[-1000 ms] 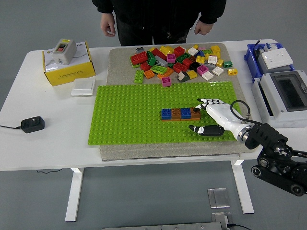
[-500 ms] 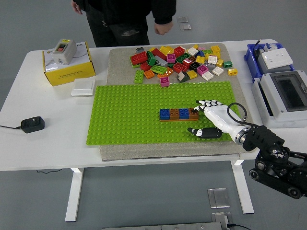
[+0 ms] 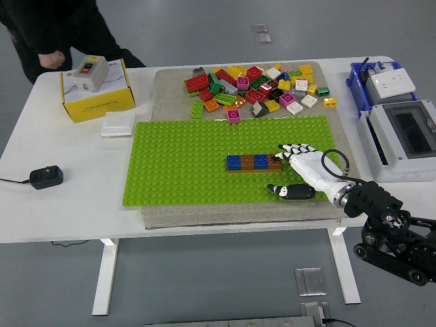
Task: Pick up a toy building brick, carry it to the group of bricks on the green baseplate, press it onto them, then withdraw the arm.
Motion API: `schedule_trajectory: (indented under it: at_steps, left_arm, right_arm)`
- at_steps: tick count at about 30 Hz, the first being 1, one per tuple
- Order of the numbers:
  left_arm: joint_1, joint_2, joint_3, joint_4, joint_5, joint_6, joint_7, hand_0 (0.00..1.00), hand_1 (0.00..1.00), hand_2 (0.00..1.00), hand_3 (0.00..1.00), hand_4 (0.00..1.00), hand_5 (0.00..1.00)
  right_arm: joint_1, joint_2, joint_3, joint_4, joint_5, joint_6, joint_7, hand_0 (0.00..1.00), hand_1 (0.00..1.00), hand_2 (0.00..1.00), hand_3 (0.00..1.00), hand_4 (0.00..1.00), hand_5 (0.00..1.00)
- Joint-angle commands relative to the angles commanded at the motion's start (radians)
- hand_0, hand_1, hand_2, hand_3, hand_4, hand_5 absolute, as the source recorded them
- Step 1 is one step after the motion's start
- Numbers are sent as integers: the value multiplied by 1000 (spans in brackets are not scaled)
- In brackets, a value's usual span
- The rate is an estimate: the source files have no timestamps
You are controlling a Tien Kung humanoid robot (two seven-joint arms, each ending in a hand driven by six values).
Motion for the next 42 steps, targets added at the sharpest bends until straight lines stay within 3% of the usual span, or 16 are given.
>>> schedule_trajectory:
  at_steps: [7, 15, 21, 26, 33, 42]
  left_arm:
    - [4, -2, 3, 0, -4, 0, 1, 636, 599, 570, 659, 229, 758]
    - [4, 1, 15, 0, -20, 2, 1, 636, 600, 570, 660, 228, 757]
    - [10, 3, -14, 0, 9, 0, 3, 636, 600, 571, 659, 230, 758]
    - [22, 7, -63, 0, 59, -4, 3, 636, 600, 571, 658, 229, 757]
    - [38, 13, -101, 0, 93, -2, -1, 636, 600, 572, 658, 229, 757]
    - [64, 2, -178, 0, 159, -4, -6, 636, 600, 572, 659, 229, 756]
  right_arm:
    - [7, -13, 53, 26, 119, -19, 62, 998, 998, 998, 782, 764, 715]
    - [13, -28, 112, 36, 191, -7, 88, 998, 998, 998, 809, 759, 713]
    - [-4, -46, 192, 69, 234, -7, 109, 998, 998, 998, 805, 761, 714]
    - [-59, -35, 301, 85, 236, -27, 130, 998, 998, 998, 797, 762, 713]
    - [-170, 19, 468, 69, 288, -54, 196, 998, 998, 998, 802, 759, 711]
    - [-279, 49, 655, 85, 378, -55, 274, 998, 998, 998, 814, 756, 709]
